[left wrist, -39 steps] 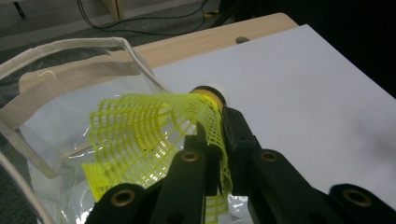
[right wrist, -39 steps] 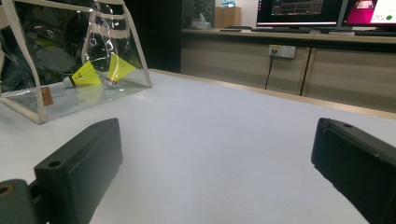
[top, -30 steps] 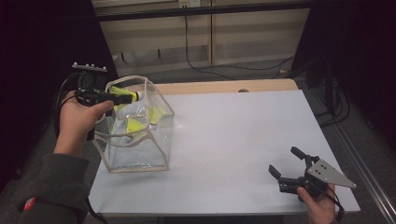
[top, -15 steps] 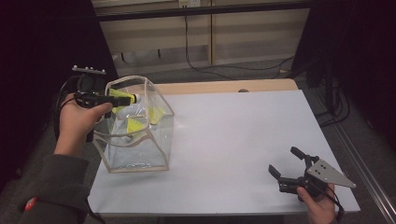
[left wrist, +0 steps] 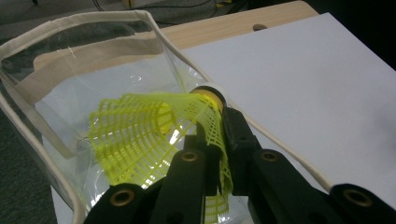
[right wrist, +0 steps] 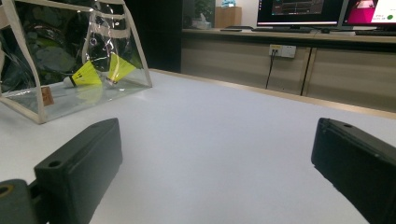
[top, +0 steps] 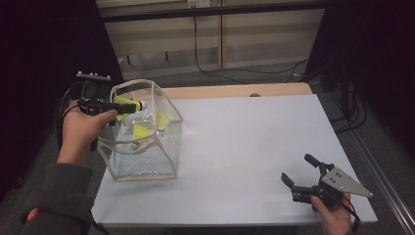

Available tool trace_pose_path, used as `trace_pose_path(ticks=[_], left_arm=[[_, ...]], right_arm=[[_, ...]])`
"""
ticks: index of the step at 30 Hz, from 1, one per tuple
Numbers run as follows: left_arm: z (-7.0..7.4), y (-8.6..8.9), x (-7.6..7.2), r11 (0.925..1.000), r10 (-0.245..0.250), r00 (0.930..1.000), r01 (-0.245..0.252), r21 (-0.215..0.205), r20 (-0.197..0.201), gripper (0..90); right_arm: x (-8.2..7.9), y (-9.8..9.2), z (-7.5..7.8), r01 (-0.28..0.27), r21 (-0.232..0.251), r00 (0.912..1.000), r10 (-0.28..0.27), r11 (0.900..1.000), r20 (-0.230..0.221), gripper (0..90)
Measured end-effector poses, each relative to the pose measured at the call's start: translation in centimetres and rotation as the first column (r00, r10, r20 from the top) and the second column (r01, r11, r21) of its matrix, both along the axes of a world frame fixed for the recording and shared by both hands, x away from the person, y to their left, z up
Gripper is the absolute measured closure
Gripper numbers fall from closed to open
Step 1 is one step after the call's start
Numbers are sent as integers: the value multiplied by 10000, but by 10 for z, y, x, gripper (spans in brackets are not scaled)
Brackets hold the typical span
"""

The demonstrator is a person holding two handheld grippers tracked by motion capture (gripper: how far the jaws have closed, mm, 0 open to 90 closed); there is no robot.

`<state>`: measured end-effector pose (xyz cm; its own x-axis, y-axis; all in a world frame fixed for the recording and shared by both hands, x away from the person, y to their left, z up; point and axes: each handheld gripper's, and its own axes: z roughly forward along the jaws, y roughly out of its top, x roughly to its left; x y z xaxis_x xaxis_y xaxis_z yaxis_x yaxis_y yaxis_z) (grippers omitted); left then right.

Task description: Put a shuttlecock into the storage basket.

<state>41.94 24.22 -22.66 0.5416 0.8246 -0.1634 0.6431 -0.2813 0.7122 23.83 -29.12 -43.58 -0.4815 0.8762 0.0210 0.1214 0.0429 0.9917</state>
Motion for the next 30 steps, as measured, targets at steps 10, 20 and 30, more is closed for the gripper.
trace_pose_path(ticks=[10,20,30], left_arm=[[-3,1,0,10000,2,10000,-2,81,-61,866],[-11,1,1,9998,-37,9997,41,184,-243,857],[-14,0,1,9998,-18,9994,26,210,-354,825]], right_arm=[[0,0,0,5,-37,10000,-5,10000,21,18],[0,0,0,4,12,10000,-4,10000,10,18],[0,0,0,-8,-4,10000,8,10000,25,18]])
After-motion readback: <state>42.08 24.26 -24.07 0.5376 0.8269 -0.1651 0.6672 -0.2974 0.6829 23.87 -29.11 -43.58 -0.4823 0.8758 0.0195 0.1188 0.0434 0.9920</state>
